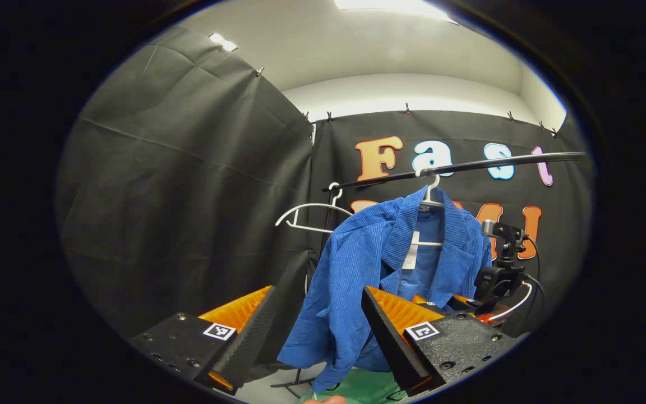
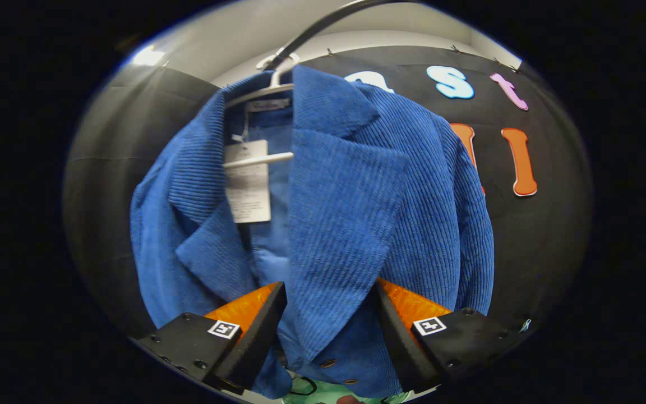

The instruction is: Grasp the clothes on the hanger with both hands and then place them into the laundry hamper below.

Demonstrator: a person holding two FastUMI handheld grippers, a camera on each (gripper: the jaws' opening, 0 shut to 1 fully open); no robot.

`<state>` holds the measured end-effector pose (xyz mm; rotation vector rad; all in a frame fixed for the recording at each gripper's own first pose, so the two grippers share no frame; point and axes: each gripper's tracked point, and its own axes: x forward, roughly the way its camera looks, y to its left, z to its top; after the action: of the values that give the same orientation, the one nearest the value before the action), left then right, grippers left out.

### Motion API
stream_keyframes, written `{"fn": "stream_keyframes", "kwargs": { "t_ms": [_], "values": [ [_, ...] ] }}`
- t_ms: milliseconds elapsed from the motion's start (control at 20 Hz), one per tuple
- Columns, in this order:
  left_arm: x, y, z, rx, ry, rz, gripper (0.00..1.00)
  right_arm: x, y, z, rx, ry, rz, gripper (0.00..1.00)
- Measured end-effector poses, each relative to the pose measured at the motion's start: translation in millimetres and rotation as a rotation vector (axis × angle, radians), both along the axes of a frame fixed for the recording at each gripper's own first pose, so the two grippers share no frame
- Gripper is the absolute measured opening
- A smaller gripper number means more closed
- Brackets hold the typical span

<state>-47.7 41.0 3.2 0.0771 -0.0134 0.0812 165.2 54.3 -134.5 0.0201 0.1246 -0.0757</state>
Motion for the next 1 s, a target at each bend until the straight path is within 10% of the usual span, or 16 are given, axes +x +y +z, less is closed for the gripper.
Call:
{"fn": "stream_keyframes", "kwargs": {
  "t_ms": [100, 350, 700, 1000],
  "values": [
    [-2, 2, -3, 0.006, 0.004, -0.001, 0.95, 2, -23, 3, 0.038, 0.01, -0.041, 0.98],
    [4, -23, -10, -0.035, 0.03, -0.073, 0.92, -24, -61, 37, 0.064, -0.059, -0.032, 0.17],
    [56, -121, -56, -0.175, 0.128, -0.283, 0.95, -75, -89, 121, -0.009, -0.211, 0.012, 0.1],
    [133, -141, -126, -0.107, 0.143, -0.147, 0.95, -104, -110, 162, -0.021, -0.266, 0.083, 0.1]
  ]
}}
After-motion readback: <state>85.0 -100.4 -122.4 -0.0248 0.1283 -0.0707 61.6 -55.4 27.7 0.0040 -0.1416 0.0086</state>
